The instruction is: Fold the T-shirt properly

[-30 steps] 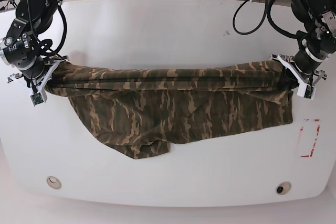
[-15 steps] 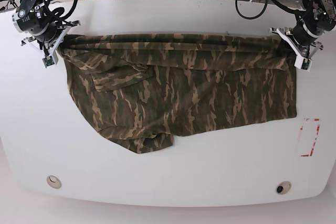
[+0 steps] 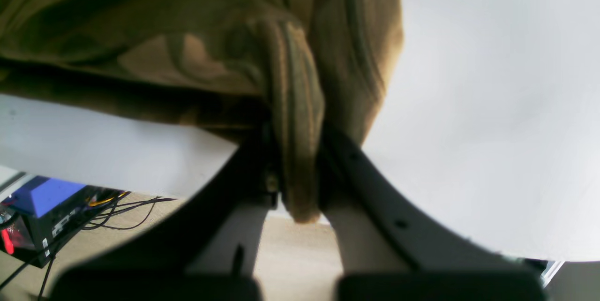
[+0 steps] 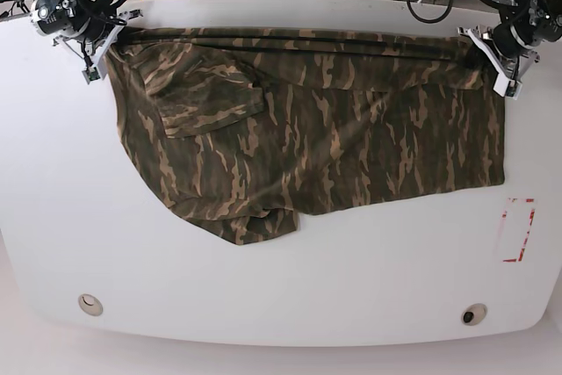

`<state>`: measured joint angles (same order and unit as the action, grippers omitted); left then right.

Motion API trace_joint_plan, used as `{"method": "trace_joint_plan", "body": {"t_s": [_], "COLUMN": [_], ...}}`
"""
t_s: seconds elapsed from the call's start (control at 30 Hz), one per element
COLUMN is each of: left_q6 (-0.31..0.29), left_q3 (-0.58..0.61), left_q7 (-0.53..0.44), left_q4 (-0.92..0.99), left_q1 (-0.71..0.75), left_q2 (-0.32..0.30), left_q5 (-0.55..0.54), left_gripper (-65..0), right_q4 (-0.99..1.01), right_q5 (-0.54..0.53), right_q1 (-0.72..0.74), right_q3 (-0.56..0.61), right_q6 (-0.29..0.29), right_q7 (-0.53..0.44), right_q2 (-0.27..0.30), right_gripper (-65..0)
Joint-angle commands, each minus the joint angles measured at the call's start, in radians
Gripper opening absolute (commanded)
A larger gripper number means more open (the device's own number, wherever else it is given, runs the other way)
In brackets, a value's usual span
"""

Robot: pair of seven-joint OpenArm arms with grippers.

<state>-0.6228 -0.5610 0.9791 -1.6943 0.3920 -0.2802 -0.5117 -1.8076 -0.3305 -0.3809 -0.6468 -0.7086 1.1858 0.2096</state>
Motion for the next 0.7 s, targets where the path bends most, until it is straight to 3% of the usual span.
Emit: {"method": "trace_joint_plan", "body": {"t_s": [0.0, 0.13, 0.2, 0.27, 0.33, 0.4, 0.47, 0.67], "left_q6": [0.019, 0.019, 0.019, 0.019, 0.013, -0.035, -0.075, -0.075], "left_q3": [-0.008, -0.009, -0.009, -0.012, -0.018, -0.026, -0.027, -0.124], "left_q7": [-0.007, -0.007, -0.007, -0.007, -0.007, -0.007, -0.007, -0.007], "left_q4": [-0.007, -0.011, -0.017, -0.046, -0.096, -0.143, -0.175, -0.235], "left_q1": [0.003, 0.045, 0.055, 0.081, 0.127, 0.153, 0.173, 0.216], "left_q2": [-0.044, -0.063, -0.063, -0.070, -0.084, -0.083, -0.083, -0.075], "left_q5": [0.048, 0.046, 0.046, 0.046, 0.041, 0.041, 0.043, 0.040], "left_gripper": [-59.7, -43.1, -33.8, -28.5, -28.1, -28.1, -28.1, -31.0], "right_q4": [-0.014, -0.014, -0.017, -0.021, -0.048, -0.073, -0.085, -0.083], "right_q5": [0.066, 0.066, 0.066, 0.052, -0.014, -0.097, -0.175, -0.463], "right_q1": [-0.003, -0.007, -0.007, -0.016, -0.037, -0.056, -0.066, -0.119], "right_q3": [-0.014, -0.020, -0.021, -0.029, -0.077, -0.104, -0.110, -0.156], "right_q6": [0.010, 0.010, 0.010, 0.010, 0.010, 0.010, 0.010, 0.010], "right_q7": [0.010, 0.016, 0.036, 0.053, 0.064, 0.075, 0.098, 0.128], "right_q2": [0.027, 0.026, 0.024, 0.023, 0.023, 0.024, 0.032, 0.063], "right_gripper": [-62.3, -50.4, -39.8, -32.2, -26.2, -23.8, -23.3, -23.5]}}
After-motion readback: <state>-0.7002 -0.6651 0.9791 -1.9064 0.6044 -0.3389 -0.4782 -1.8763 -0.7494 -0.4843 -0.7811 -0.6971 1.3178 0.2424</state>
